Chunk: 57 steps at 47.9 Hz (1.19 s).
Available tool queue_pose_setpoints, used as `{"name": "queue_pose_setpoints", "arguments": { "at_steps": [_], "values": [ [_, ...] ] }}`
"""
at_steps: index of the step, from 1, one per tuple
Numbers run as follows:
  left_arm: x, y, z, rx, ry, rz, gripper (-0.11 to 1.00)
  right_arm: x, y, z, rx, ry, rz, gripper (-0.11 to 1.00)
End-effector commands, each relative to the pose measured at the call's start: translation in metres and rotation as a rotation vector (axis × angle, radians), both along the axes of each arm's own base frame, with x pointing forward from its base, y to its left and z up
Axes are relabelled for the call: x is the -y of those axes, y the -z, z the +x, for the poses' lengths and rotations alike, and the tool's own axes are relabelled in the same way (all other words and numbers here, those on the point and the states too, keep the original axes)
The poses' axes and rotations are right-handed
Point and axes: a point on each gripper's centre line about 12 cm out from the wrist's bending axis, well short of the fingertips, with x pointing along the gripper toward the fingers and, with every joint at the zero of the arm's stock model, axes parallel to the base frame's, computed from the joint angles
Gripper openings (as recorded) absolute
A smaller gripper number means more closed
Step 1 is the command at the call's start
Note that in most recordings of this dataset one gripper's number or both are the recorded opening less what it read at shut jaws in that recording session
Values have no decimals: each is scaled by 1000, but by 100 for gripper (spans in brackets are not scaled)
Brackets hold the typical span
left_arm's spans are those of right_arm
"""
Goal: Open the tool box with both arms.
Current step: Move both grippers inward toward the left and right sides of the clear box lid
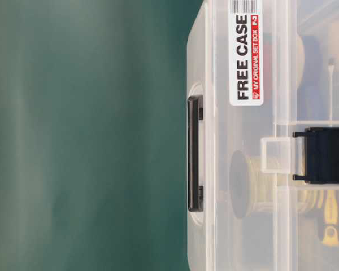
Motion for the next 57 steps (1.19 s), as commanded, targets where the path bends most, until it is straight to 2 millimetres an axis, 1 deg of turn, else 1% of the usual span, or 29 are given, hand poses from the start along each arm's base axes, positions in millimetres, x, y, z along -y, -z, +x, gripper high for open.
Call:
{"name": "queue_pose_setpoints", "arguments": {
  "at_steps": [1,6,15,21,27,29,31,34,35,39,41,43,45,46,50,57],
  "values": [
    [0,-8,3,-8,0,-26,0,0,-6,3,8,1,5,0],
    [1,1,4,-97,2,-35,0,2,1,7,-64,7,11,0],
    [1,17,6,-212,2,-35,0,10,23,13,-225,49,68,0],
    [-2,30,7,-296,-11,-37,0,15,37,18,-305,76,95,0],
    [-4,47,7,-388,-21,-46,1,16,49,23,-370,82,111,2],
    [-4,50,7,-407,-22,-46,5,16,53,25,-393,83,111,8],
    [-4,55,7,-429,-26,-51,14,16,58,26,-418,84,114,18],
    [-4,62,6,-461,-26,-60,31,16,66,28,-465,84,115,37],
    [-4,64,5,-473,-26,-65,39,16,69,29,-480,86,116,45],
    [-4,74,2,-519,-31,-81,65,17,78,31,-532,91,120,68],
    [-4,78,1,-537,-32,-87,76,18,81,33,-554,94,122,78],
    [-4,81,-1,-554,-37,-93,84,20,84,33,-573,102,125,84],
    [-6,84,-3,-569,-46,-104,90,22,87,34,-588,110,128,86],
    [-7,86,-3,-574,-53,-112,90,23,88,35,-595,115,131,85],
    [-14,92,-6,-596,-96,-146,89,29,93,36,-623,139,139,85],
    [-32,102,-9,-633,-189,-183,89,41,102,41,-666,186,157,86]
  ]
}}
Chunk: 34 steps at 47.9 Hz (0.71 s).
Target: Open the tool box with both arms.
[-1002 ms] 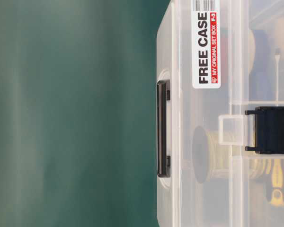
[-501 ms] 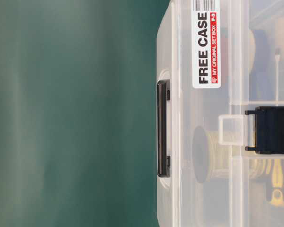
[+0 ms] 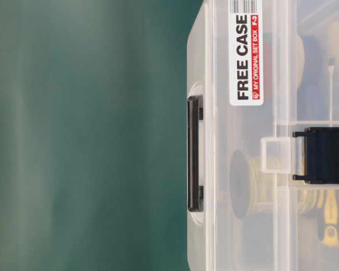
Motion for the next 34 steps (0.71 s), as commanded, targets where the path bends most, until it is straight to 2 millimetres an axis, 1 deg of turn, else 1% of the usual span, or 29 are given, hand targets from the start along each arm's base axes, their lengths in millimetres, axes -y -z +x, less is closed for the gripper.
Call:
{"name": "queue_pose_setpoints", "arguments": {
  "at_steps": [1,9,14,21,34],
  "values": [
    [-10,2,2,-17,-51,-3,89,9,-3,9,-1,32,4,86],
    [-20,10,7,-53,-92,-3,90,13,4,21,-42,39,8,86],
    [-22,10,14,-39,-94,-1,90,14,6,28,-57,39,11,86],
    [-24,8,23,-18,-94,5,89,15,4,33,-54,38,9,86],
    [-26,9,29,-31,-93,5,89,16,-1,36,-40,37,3,86]
  ]
}}
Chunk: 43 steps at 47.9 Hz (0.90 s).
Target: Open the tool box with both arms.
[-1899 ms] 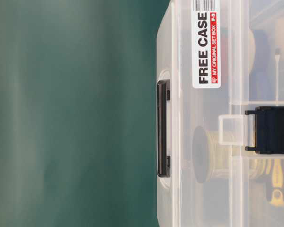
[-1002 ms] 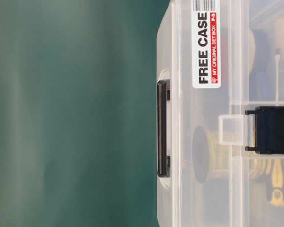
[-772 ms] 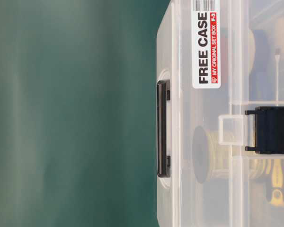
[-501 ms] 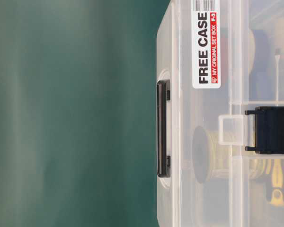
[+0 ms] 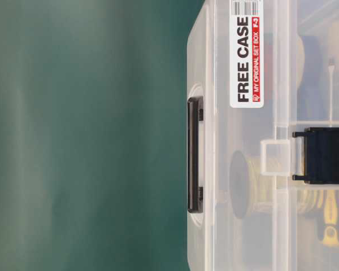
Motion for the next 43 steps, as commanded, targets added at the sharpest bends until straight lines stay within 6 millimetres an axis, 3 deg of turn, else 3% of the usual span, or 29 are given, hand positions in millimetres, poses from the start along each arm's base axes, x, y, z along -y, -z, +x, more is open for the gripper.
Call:
{"name": "queue_pose_setpoints", "arguments": {
  "at_steps": [1,24,43],
  "values": [
    [-2,-10,7,31,-1,9,89,2,-16,11,55,3,-7,86],
    [-8,-10,31,-2,-1,1,89,3,-22,14,74,1,-14,86],
    [-8,-31,33,70,-4,16,89,5,-44,26,131,-6,-34,86]
  ]
}}
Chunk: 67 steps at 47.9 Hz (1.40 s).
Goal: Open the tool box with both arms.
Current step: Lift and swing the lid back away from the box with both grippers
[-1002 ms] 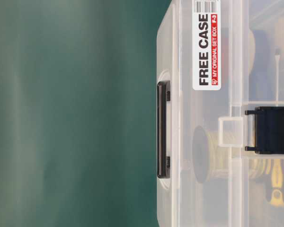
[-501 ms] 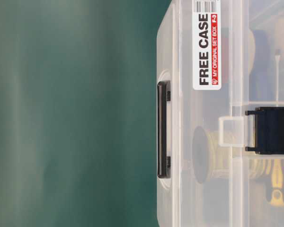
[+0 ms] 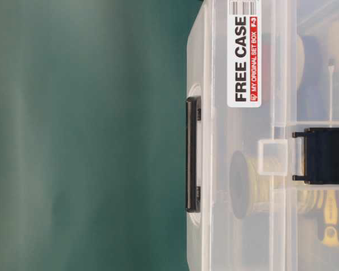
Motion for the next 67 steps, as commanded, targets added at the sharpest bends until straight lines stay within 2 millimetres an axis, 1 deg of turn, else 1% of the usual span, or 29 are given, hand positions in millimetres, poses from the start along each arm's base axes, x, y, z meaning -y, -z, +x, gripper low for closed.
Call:
{"name": "queue_pose_setpoints", "arguments": {
  "at_steps": [1,12,24,38,53,67],
  "values": [
    [-3,-33,18,109,1,19,89,4,-37,20,122,2,-21,86],
    [-4,-39,20,130,0,24,89,4,-50,22,160,3,-27,86],
    [-4,-49,21,173,-2,35,89,8,-68,17,214,17,-42,86],
    [-12,-65,14,250,-38,57,89,17,-81,9,258,53,-57,86],
    [-27,-78,2,323,-107,92,89,33,-89,5,298,112,-75,86],
    [-51,-82,-5,345,-202,139,89,50,-94,1,331,172,-94,86]
  ]
}}
